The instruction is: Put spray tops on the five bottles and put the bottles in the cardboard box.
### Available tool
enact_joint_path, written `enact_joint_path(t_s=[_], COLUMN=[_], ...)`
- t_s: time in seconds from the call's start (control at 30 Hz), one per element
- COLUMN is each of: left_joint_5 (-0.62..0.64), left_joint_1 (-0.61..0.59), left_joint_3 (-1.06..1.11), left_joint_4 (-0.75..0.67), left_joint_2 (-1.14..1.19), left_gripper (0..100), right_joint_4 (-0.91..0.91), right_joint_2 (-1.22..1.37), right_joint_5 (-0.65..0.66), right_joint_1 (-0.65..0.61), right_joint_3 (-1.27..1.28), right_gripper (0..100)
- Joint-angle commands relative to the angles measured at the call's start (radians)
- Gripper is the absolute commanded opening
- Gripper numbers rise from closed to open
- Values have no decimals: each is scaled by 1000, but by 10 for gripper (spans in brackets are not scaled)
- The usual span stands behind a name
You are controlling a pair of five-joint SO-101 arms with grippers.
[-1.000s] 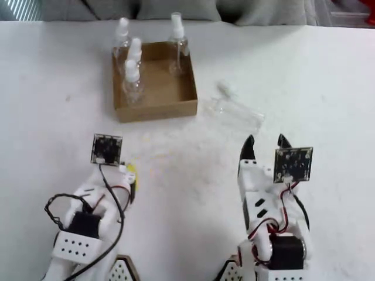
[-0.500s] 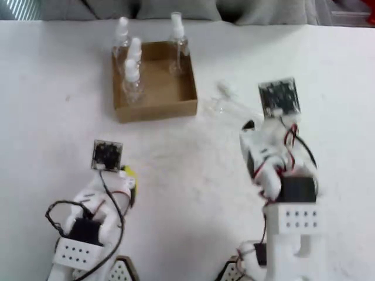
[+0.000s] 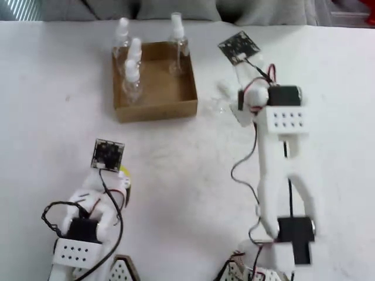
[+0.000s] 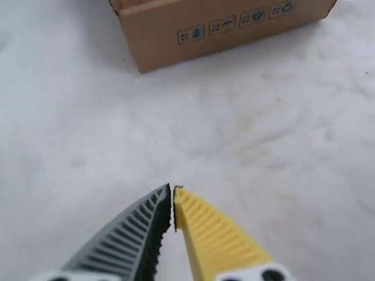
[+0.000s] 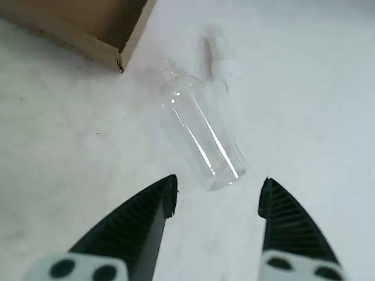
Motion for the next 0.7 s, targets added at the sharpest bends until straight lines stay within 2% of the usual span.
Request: enact_joint_path(t_s=[0.0,0.33,0.47,0.67], left_joint_5=[-8,-14,-14,-14], left_joint_1=[-12,-5,-5,-5], left_joint_3=[-5,-5,-5,-5], left_joint_4=[6,6,6,6], left_joint_2=[-15,-15,-15,-15], left_gripper=[23,23,23,23], right_joint_4=[54,410,420,420], right_joint_2=[162,656,811,943], right_joint_5=[101,370,391,431], right_joint_1=[-30,-62,-56,-59], right_joint_3=[-189,-796,-957,-1011], right_gripper=[208,231,296,287])
